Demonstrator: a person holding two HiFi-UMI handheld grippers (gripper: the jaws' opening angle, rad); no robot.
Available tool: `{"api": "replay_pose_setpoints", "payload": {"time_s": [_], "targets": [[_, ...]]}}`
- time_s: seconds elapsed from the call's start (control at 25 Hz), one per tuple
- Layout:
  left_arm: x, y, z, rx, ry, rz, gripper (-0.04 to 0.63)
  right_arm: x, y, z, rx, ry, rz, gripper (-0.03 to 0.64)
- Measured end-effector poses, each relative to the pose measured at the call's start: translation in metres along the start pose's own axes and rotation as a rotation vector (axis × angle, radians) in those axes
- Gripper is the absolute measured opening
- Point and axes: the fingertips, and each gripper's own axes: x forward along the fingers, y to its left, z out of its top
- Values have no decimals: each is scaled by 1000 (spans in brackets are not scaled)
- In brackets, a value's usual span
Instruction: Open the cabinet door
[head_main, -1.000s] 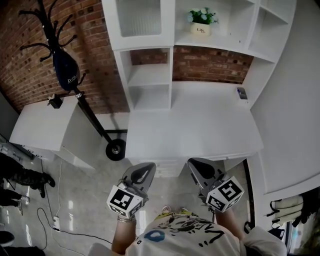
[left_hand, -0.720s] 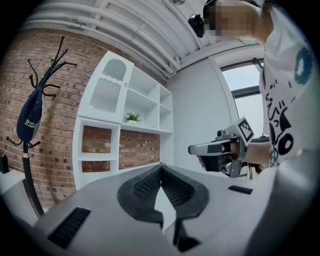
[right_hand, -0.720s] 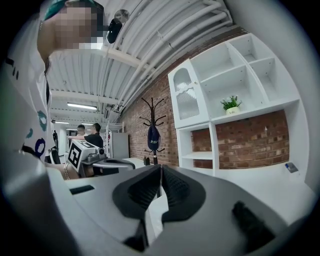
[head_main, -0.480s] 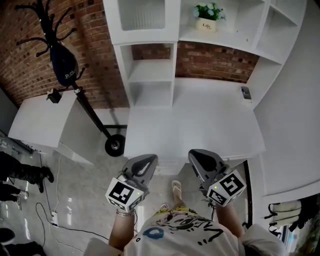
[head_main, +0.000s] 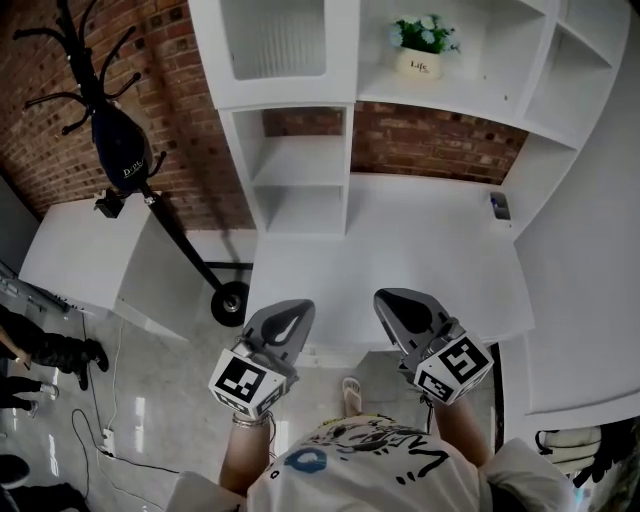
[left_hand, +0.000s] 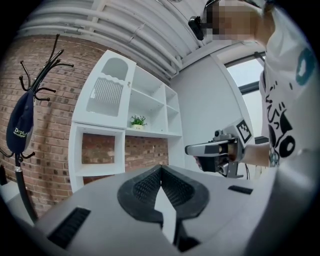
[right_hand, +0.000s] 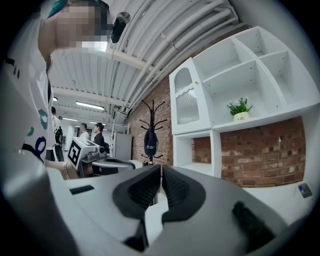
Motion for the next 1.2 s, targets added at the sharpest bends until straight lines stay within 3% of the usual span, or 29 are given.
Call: {"api": "replay_pose_setpoints", "payload": {"time_s": [0.64,1.04,1.2], "targets": [[88,61,54,114,-31,16,14,61,-89,59,-93,-101,85,28],[131,95,91,171,-56,71,14,88,-135,105,-70,-170,140,28],[145,103,100,196,-69,85,14,94,-147,123,-108,-197,154,28]]}}
